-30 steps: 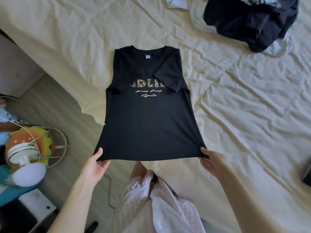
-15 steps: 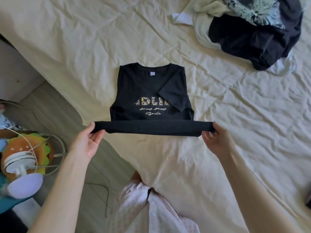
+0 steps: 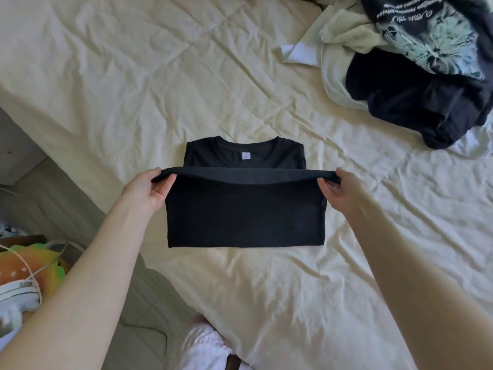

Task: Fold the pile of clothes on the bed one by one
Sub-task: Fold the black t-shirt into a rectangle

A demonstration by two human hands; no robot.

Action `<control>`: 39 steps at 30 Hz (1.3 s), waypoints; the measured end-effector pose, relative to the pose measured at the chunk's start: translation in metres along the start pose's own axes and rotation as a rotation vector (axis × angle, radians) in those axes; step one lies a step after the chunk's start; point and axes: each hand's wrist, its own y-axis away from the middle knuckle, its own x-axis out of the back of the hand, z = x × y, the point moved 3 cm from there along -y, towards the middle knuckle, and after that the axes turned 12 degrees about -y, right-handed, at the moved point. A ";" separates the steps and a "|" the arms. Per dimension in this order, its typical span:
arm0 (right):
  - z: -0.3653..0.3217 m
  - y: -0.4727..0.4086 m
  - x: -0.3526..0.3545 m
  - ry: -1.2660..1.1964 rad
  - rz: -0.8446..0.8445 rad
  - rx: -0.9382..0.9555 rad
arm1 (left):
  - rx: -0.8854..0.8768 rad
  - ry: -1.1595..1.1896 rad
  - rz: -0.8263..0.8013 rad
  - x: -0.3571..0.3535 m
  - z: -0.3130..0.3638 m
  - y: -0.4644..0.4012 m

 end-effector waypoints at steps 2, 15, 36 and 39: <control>0.000 -0.013 -0.014 0.024 0.018 -0.010 | 0.038 0.013 0.013 -0.014 0.007 -0.008; 0.018 -0.025 -0.057 0.337 -0.017 0.334 | -0.375 -0.407 0.042 -0.051 0.009 -0.034; 0.067 -0.016 0.023 1.909 -0.374 1.152 | -0.931 -1.573 0.264 0.039 -0.021 -0.041; 0.119 0.020 0.038 1.828 -0.479 1.200 | -0.602 -1.179 0.269 0.049 -0.064 -0.016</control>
